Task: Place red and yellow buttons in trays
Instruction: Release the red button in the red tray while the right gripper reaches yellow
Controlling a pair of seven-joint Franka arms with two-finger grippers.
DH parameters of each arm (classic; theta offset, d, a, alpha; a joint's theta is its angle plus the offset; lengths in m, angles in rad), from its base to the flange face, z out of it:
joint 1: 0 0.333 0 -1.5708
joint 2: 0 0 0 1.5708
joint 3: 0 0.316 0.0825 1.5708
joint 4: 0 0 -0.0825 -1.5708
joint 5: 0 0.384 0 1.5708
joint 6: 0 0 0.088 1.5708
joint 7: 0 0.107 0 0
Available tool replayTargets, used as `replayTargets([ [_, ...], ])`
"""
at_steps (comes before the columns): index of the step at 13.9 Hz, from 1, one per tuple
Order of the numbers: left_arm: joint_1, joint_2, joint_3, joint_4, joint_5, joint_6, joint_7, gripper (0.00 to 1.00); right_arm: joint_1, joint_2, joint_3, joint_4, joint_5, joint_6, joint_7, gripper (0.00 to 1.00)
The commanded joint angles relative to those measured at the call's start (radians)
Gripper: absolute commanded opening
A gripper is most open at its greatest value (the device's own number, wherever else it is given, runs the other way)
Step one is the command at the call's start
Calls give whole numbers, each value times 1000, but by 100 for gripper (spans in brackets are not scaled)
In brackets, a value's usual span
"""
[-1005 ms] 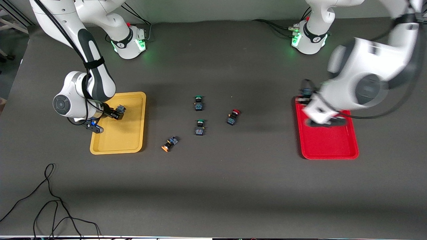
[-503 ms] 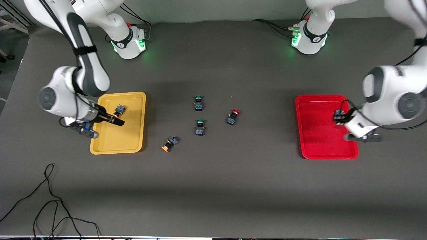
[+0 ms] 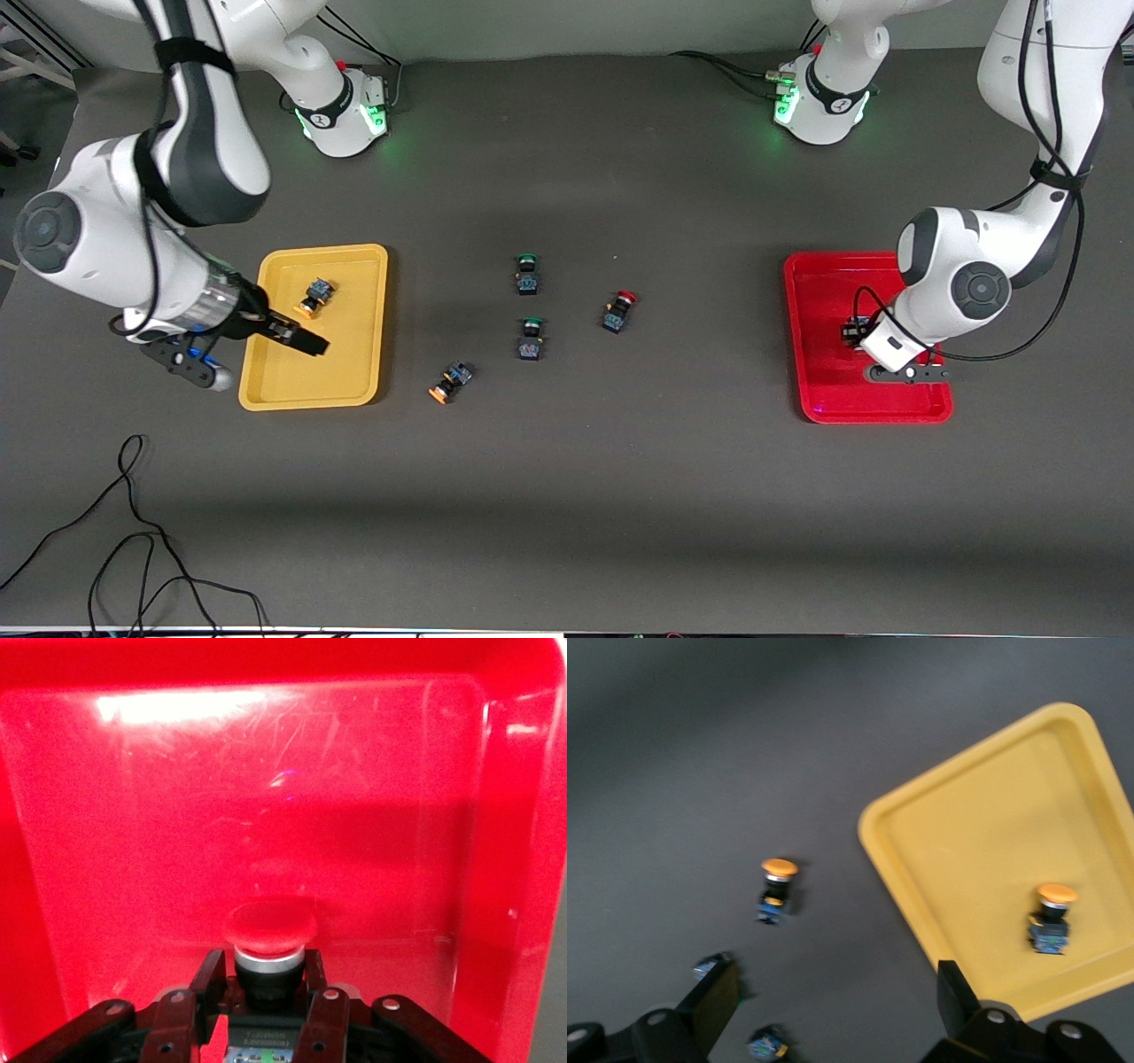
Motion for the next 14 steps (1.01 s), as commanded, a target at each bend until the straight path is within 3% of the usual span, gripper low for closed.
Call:
replayTargets([
  [1, -15, 1, 3, 3, 26, 7, -68, 52, 8, 122, 38, 148, 0, -49, 79, 100],
  [2, -15, 1, 3, 14, 26, -6, -69, 89, 8, 145, 70, 153, 6, -46, 157, 100],
  [3, -13, -5, 2, 31, 26, -20, -69, 100, 10, 178, 102, 153, 16, -36, 218, 100],
  [6, -18, -62, -9, 142, 20, -248, -59, 100, 31, 305, 138, 139, 72, 49, 241, 100],
  [9, -23, -93, -81, 322, -4, -538, -56, 100, 109, 396, 138, 89, 98, 174, 290, 100],
  [11, -24, -96, -142, 360, -26, -577, -66, 100, 109, 411, 138, 32, 98, 282, 282, 100],
  [14, -44, -87, -243, 384, -98, -577, -191, 100, 102, 446, 138, 25, 98, 316, 273, 100],
])
